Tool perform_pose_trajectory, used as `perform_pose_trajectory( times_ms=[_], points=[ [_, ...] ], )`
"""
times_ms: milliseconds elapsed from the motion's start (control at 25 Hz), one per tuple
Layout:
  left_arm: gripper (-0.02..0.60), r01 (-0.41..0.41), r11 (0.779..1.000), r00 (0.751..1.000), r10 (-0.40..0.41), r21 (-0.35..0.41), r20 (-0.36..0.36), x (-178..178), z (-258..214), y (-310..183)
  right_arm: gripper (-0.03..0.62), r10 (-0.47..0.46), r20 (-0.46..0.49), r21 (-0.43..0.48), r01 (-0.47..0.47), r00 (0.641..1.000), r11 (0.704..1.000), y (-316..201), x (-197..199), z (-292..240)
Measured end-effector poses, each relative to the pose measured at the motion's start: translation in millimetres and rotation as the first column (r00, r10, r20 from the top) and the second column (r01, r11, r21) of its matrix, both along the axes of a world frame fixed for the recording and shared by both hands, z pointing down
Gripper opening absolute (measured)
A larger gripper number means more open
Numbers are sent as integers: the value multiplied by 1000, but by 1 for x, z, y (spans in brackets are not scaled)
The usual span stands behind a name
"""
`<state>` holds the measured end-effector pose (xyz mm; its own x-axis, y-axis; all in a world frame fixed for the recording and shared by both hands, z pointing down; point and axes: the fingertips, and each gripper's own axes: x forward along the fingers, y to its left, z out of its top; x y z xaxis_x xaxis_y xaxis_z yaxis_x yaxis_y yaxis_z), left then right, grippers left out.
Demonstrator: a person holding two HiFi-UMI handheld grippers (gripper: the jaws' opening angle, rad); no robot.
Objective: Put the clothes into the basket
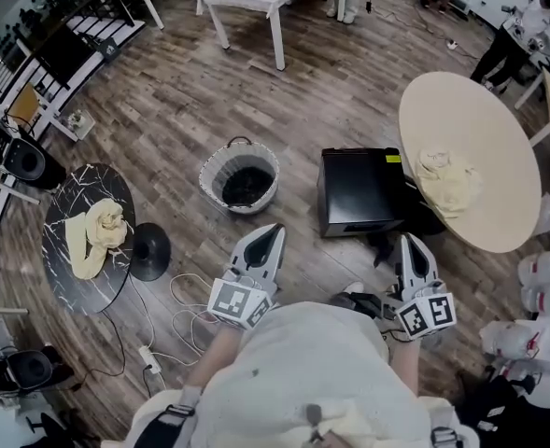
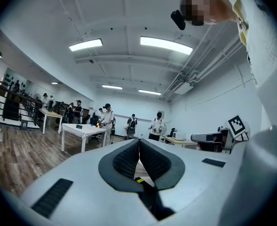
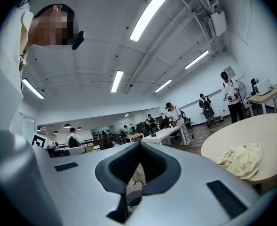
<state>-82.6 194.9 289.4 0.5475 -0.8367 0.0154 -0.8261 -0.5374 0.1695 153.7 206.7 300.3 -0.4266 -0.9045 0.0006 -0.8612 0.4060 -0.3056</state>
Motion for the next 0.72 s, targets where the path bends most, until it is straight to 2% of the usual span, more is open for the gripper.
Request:
perform_pose_trajectory(
  times_ms=[280,720],
  points=[
    [21,0,1000,1000,0,11,-8,92,-9,-46,8,-30,-9,-10,30,999,999,-49,80,-3],
    [21,-66,998,998,66,6,-7,243,4,-78,8,-1,-13,-20,0,1000,1000,-74,224,2]
  ],
)
